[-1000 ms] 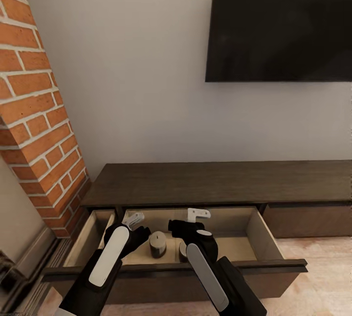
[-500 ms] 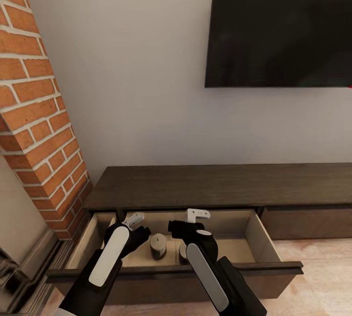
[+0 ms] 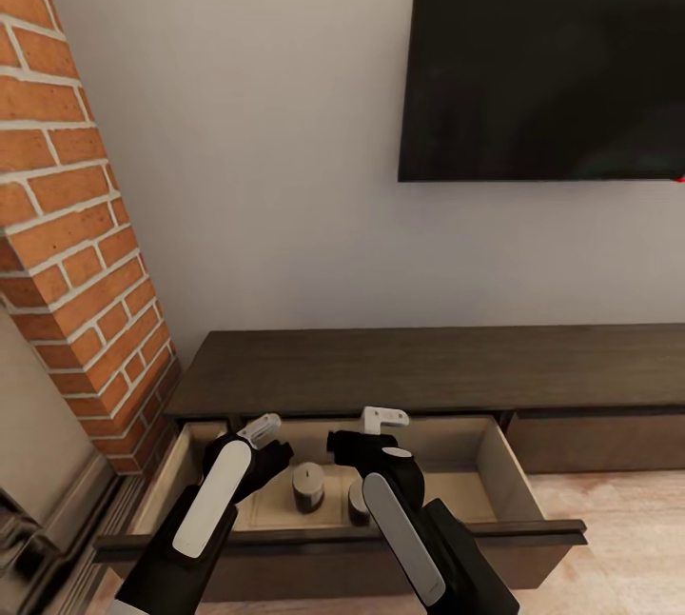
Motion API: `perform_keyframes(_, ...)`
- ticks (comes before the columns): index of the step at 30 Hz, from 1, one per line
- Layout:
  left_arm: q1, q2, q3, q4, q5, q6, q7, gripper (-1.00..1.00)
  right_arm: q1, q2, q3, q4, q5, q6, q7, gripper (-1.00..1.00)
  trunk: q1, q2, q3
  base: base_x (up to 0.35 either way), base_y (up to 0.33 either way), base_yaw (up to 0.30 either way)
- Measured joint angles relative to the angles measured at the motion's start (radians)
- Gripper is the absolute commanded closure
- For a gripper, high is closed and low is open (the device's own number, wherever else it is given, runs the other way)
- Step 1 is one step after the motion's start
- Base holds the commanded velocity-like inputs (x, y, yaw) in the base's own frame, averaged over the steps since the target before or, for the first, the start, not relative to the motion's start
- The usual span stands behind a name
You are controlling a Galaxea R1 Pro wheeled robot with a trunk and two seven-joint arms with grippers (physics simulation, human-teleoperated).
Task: Place each of the two pumpkins and all three candles from the living room inside a cabinet in the living room (use any cabinet), then make sure every cabinet is closed, and position the cauldron so it is next to a table in the living room.
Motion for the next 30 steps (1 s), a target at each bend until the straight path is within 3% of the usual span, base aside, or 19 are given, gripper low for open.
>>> perform_keyframes(13,0.000,0.001,-0.001,-0.012,0.000,0.000,0.004,-1.00,0.000,0.000,0.002,-0.001,-0.001,0.003,-0.003,-1.00,-0.050,0.091,0.041,-0.071,0.020,0.000)
perform_keyframes(19,0.000,0.002,-0.001,-0.030,0.000,0.000,0.045,-1.00,0.001,-0.002,0.007,0.015,0.001,-0.009,-0.006,-1.00,-0.073,0.133,0.060,-0.014,0.004,0.000)
perform_keyframes(23,0.000,0.006,-0.001,-0.048,-0.002,-0.001,0.105,-1.00,0.001,-0.006,0.005,0.019,0.000,-0.006,-0.006,-1.00,-0.088,0.161,0.072,-0.002,0.001,0.000)
perform_keyframes(25,0.000,0.014,0.000,-0.053,-0.004,-0.002,0.162,-1.00,0.001,-0.013,0.004,0.026,-0.001,-0.007,-0.006,-1.00,-0.096,0.175,0.078,0.000,0.000,0.000)
perform_keyframes(28,0.001,0.032,0.000,-0.054,-0.005,-0.003,0.202,-1.00,0.002,-0.017,0.004,0.047,-0.001,-0.010,-0.005,-1.00,-0.107,0.196,0.088,0.000,0.000,0.000)
perform_keyframes(30,0.002,0.060,-0.002,-0.053,-0.001,-0.003,0.217,-1.00,0.004,-0.019,0.004,0.078,-0.002,-0.015,-0.004,-1.00,-0.115,0.210,0.094,0.000,0.000,0.000)
